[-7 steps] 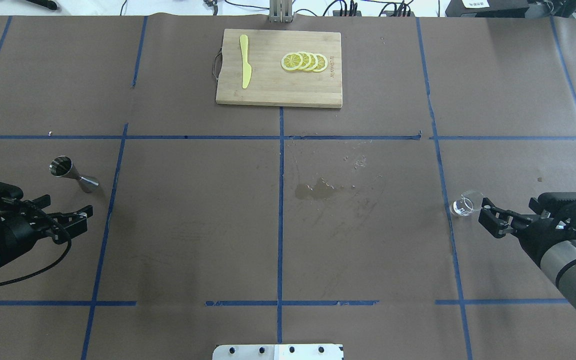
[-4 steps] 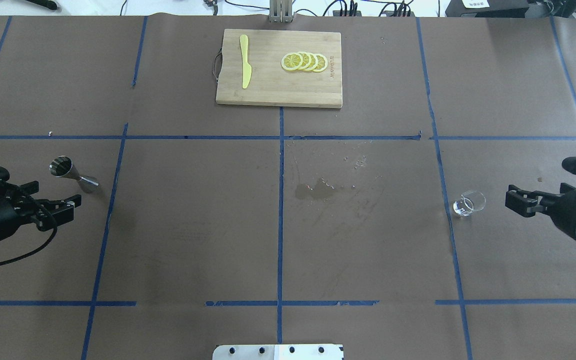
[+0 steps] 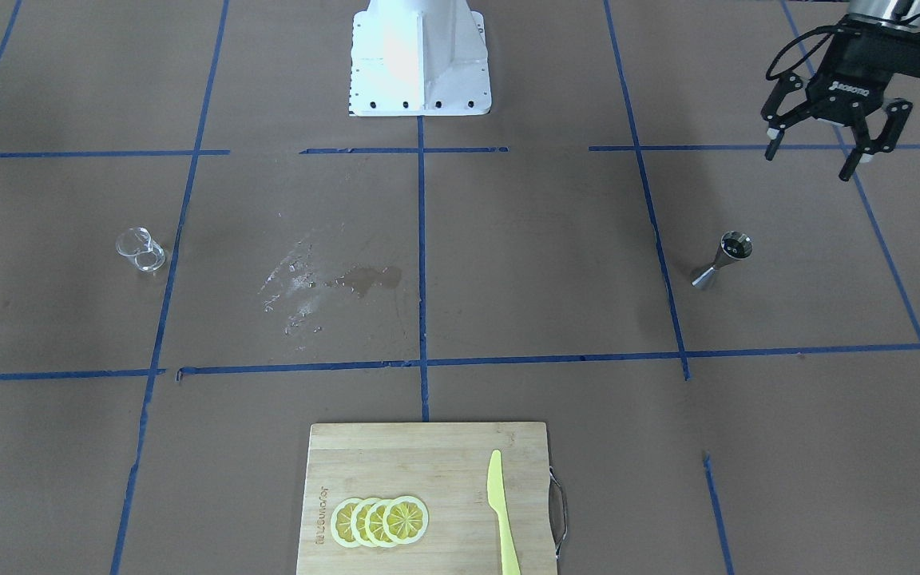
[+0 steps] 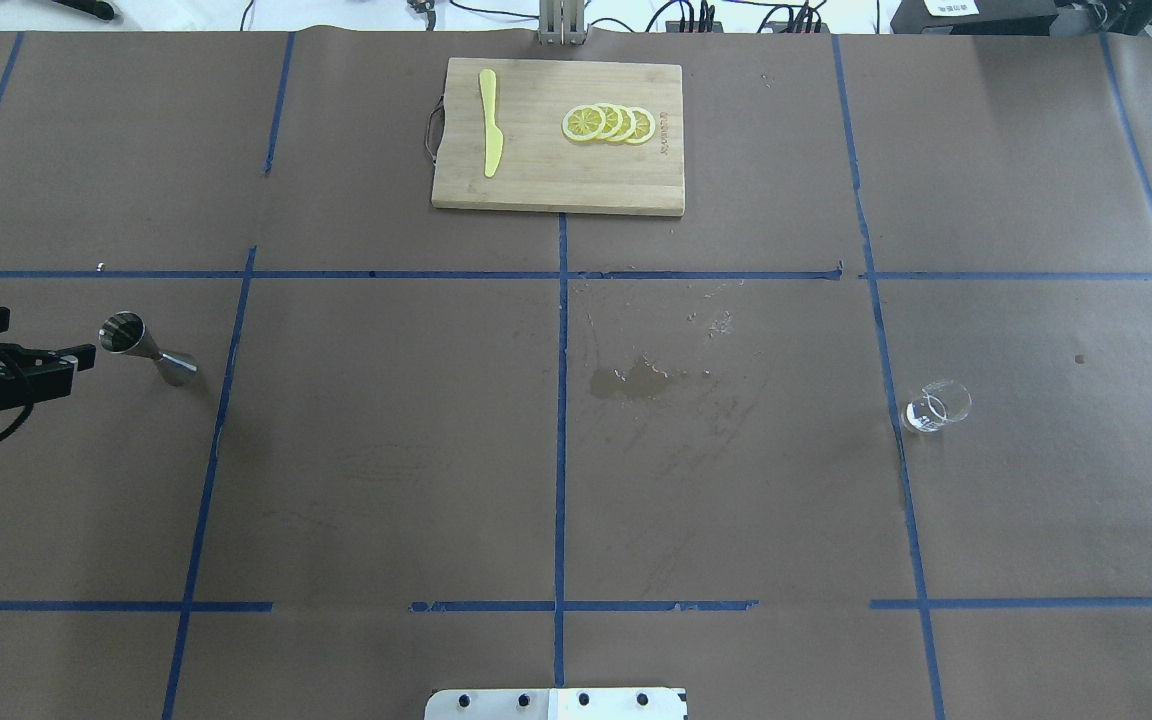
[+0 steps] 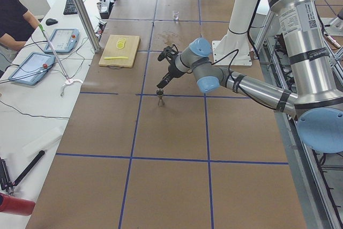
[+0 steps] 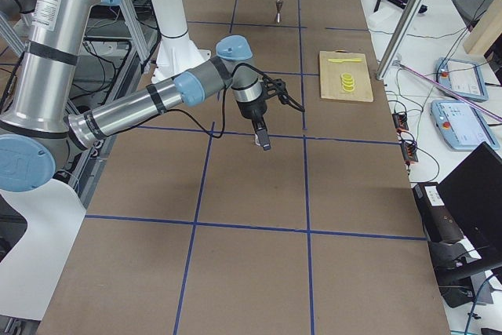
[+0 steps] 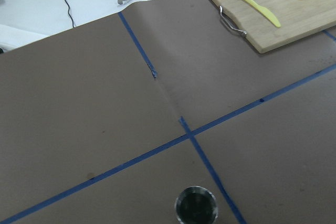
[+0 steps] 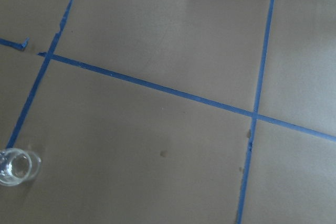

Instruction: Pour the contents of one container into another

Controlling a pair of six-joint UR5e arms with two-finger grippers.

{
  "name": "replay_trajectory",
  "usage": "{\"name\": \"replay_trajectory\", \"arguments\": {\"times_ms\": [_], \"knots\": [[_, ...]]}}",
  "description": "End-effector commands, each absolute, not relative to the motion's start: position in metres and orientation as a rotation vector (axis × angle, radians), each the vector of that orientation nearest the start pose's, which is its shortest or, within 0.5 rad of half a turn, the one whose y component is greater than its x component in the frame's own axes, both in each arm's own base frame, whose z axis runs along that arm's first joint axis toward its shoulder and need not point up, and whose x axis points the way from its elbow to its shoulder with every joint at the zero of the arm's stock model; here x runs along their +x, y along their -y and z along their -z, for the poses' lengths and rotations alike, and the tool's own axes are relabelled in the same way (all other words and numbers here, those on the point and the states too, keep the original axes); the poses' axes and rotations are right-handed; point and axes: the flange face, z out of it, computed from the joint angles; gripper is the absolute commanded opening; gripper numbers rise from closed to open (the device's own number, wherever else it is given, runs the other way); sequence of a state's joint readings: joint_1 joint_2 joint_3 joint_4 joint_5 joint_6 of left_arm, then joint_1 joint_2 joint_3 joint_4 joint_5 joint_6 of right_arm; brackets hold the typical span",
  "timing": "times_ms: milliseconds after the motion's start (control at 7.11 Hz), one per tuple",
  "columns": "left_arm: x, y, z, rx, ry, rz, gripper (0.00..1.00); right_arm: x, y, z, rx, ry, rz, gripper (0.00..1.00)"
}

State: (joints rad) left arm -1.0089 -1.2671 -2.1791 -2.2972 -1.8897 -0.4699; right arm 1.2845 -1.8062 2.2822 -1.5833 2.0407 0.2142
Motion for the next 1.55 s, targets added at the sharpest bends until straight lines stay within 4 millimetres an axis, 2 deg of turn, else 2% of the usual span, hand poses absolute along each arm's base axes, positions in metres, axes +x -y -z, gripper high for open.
{"name": "replay_trajectory", "arguments": {"times_ms": [0,141,281,562,703,843,984,1125,1265,1406], "knots": [[0.054,0.406,-0.426,0.688,-0.691,-0.334,1.0,0.036,0.411,-0.441,0.258,0.609,0.24,1.0],[0.034,0.433,-0.435,0.619,-0.707,-0.348,1.0,0.065,0.417,-0.478,0.235,0.709,0.243,1.0],[0.023,0.454,-0.452,0.512,-0.742,-0.359,1.0,0.078,0.425,-0.509,0.218,0.782,0.253,1.0],[-0.017,0.501,-0.473,0.378,-0.695,-0.399,1.0,0.087,0.426,-0.547,0.166,0.838,0.217,1.0],[-0.055,0.508,-0.507,0.339,-0.685,-0.375,1.0,0.087,0.426,-0.568,0.122,0.922,0.175,1.0],[-0.061,0.516,-0.536,0.307,-0.758,-0.373,1.0,0.085,0.427,-0.59,0.096,0.938,0.194,1.0],[-0.065,0.518,-0.557,0.291,-0.797,-0.355,1.0,0.096,0.428,-0.608,0.09,0.942,0.188,1.0],[-0.071,0.514,-0.577,0.287,-0.801,-0.329,1.0,0.11,0.423,-0.618,0.088,0.93,0.153,1.0],[-0.073,0.514,-0.603,0.244,-0.805,-0.308,1.0,0.123,0.423,-0.619,0.099,0.925,0.122,1.0],[-0.074,0.513,-0.61,0.23,-0.804,-0.299,1.0,0.124,0.422,-0.618,0.101,0.923,0.114,1.0]]}}
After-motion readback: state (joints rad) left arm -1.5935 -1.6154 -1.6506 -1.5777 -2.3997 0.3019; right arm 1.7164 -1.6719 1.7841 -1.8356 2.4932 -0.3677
